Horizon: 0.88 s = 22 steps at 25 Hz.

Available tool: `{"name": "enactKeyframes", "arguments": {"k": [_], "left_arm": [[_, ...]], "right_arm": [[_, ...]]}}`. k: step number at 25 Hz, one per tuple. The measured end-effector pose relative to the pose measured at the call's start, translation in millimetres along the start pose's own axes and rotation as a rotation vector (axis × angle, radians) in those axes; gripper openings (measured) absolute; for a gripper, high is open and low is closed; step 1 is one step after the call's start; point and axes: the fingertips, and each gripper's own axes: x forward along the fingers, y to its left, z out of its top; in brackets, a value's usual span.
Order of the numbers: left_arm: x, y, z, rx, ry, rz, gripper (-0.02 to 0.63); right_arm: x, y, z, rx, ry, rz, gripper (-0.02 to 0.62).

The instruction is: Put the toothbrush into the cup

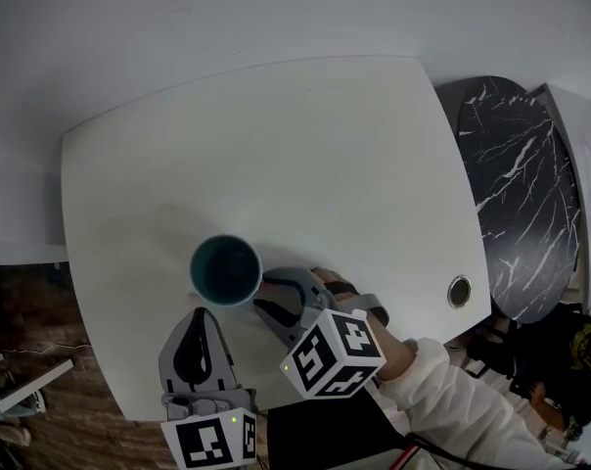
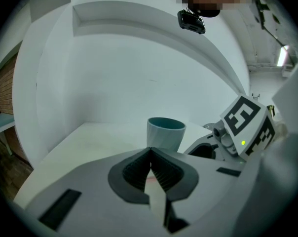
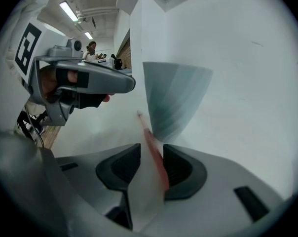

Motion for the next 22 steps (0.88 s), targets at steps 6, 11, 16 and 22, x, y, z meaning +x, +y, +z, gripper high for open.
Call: {"name": "enactKeyframes", "arguments": {"k": [6, 11, 16, 22], "left_arm": [[0.2, -2.6, -2.8, 0.004, 0.002, -0.001, 0.009], [0.5, -3.1, -3.4, 0.005, 0.008, 0.0, 0.011], [0.6, -1.9, -3.7, 0.0, 0.006, 0.006, 0.009], [-0.8, 1.0, -5.8, -0.011, 0.011, 0.019, 0.009]], "right_arm": [[3.1, 4.1, -4.3, 0.001, 0.015, 0.004, 0.144], [4.8, 3.2, -1.2, -0.002, 0.031, 0.004, 0.086], [10.4, 6.9, 1.0, -0.003, 0.063, 0.038, 0.086], [13.8, 7.9, 3.9, 0.023, 0.09, 0.062, 0.086]]}}
